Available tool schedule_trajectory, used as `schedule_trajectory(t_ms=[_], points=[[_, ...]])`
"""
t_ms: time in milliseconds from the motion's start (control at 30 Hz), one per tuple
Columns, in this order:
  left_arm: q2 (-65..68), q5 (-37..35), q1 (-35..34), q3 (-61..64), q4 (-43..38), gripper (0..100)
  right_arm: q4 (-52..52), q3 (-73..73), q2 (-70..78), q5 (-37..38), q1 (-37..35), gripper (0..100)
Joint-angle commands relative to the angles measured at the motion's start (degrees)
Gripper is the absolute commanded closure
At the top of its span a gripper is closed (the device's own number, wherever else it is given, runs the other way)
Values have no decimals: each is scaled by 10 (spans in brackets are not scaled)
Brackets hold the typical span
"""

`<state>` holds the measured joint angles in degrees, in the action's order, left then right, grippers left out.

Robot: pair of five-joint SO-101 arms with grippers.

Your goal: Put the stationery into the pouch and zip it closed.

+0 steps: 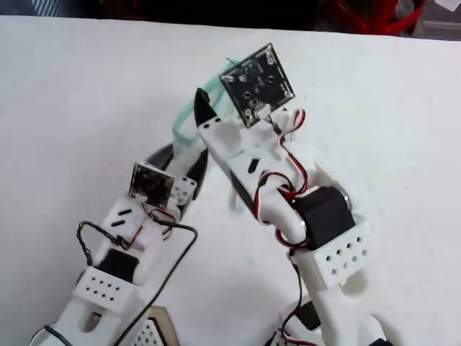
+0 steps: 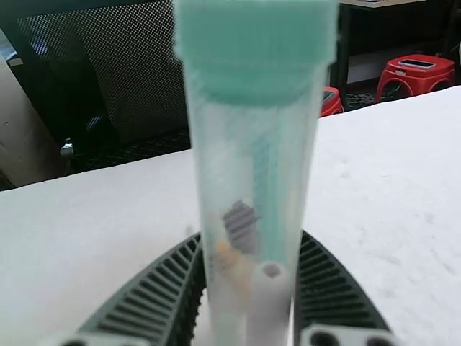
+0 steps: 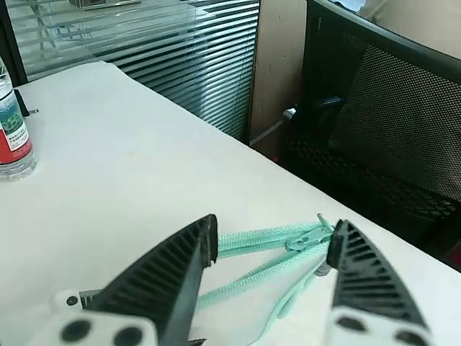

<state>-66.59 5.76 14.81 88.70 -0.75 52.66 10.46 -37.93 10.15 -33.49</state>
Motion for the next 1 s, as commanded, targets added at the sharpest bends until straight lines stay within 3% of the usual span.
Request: schedule_trajectory(t_ms=[0, 167, 567, 833, 967], points=[[-6, 0, 0, -5, -11, 825, 2, -4, -12, -5, 7, 752], [-6, 0, 0, -5, -11, 826, 2, -4, -16, -2, 12, 752], [-6, -33, -31, -16, -11, 827, 18, 81, -10, -5, 165, 789], [-7, -34, -52, -17, -11, 828, 14, 200, -10, -1, 160, 788], [-8, -69, -69, -18, -11, 828, 17, 223, -10, 0, 138, 787]])
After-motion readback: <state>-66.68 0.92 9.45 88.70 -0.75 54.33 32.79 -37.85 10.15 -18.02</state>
